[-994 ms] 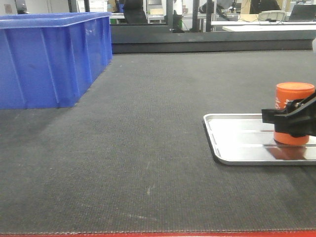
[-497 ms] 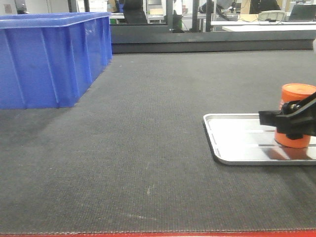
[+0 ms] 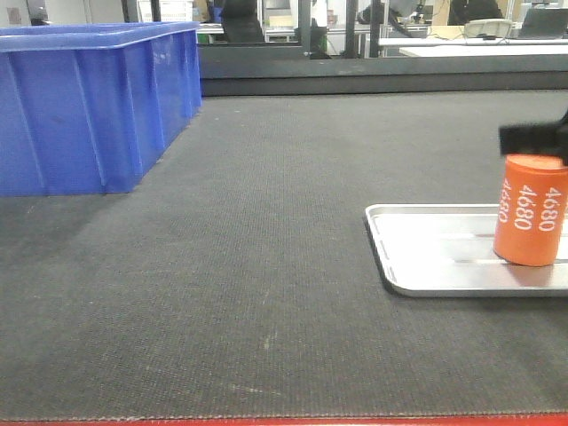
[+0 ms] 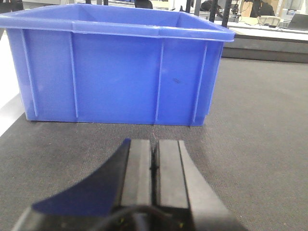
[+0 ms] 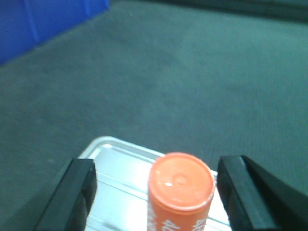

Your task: Grab orange capacitor from left shelf to right conveyor

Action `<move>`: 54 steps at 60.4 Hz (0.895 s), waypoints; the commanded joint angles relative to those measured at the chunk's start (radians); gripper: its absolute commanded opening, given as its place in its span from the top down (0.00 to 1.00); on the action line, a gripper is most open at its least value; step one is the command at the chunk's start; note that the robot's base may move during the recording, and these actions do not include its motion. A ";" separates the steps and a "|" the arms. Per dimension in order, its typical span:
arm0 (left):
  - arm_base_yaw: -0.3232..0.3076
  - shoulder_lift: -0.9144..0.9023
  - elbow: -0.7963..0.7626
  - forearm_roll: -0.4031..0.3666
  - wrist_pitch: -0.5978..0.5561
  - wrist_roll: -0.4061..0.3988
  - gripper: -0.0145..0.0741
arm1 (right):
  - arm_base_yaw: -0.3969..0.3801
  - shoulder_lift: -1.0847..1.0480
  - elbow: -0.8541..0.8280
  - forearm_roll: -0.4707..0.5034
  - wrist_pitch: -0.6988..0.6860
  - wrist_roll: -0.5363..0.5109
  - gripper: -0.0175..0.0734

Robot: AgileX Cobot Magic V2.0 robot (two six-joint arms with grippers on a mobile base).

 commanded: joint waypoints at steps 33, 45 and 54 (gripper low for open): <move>0.002 -0.019 -0.005 0.000 -0.089 -0.001 0.95 | 0.036 -0.695 -0.201 0.007 0.820 0.042 0.76; 0.002 -0.019 -0.005 0.000 -0.089 -0.001 0.95 | 0.035 -0.734 -0.202 0.007 0.808 0.042 0.76; 0.002 -0.019 -0.005 0.000 -0.089 -0.001 0.95 | 0.035 -0.734 -0.202 0.007 0.808 0.042 0.76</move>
